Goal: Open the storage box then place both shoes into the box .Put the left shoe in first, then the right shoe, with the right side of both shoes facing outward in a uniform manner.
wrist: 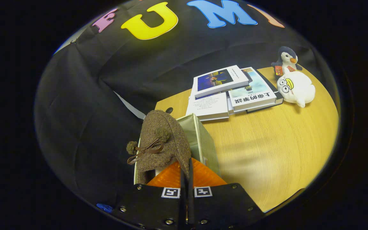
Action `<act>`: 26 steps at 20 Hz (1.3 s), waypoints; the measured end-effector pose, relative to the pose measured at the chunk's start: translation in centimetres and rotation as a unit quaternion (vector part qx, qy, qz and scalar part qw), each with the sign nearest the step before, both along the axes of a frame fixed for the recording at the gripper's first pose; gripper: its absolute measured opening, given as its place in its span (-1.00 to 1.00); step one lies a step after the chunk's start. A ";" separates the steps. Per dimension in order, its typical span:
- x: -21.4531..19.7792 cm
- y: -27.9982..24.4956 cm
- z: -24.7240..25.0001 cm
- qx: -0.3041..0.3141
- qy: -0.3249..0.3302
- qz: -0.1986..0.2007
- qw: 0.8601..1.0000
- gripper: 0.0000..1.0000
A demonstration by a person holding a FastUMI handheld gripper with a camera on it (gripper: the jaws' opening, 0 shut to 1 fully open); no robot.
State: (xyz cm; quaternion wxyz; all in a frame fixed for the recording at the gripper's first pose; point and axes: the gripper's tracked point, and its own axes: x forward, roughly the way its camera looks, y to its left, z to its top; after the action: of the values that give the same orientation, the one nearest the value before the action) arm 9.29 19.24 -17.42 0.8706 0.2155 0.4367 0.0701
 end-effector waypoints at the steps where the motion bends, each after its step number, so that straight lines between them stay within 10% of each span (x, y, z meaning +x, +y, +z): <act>1: -0.2 0.2 -0.6 -0.006 0.004 -0.003 1.000 -0.96; 6: -1.3 1.2 -2.2 -0.011 0.014 -0.006 1.000 -0.95; 10: -1.0 0.2 0.1 -0.035 -0.028 0.007 0.999 -0.04; 13: -1.2 -1.3 2.7 -0.064 -0.075 0.022 0.995 0.99; 26: -3.3 -16.3 15.8 -0.135 -0.235 -0.028 0.962 0.99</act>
State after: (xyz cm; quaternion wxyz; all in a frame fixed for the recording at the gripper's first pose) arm 6.01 2.92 -1.60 0.9713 0.0856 0.2190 0.0350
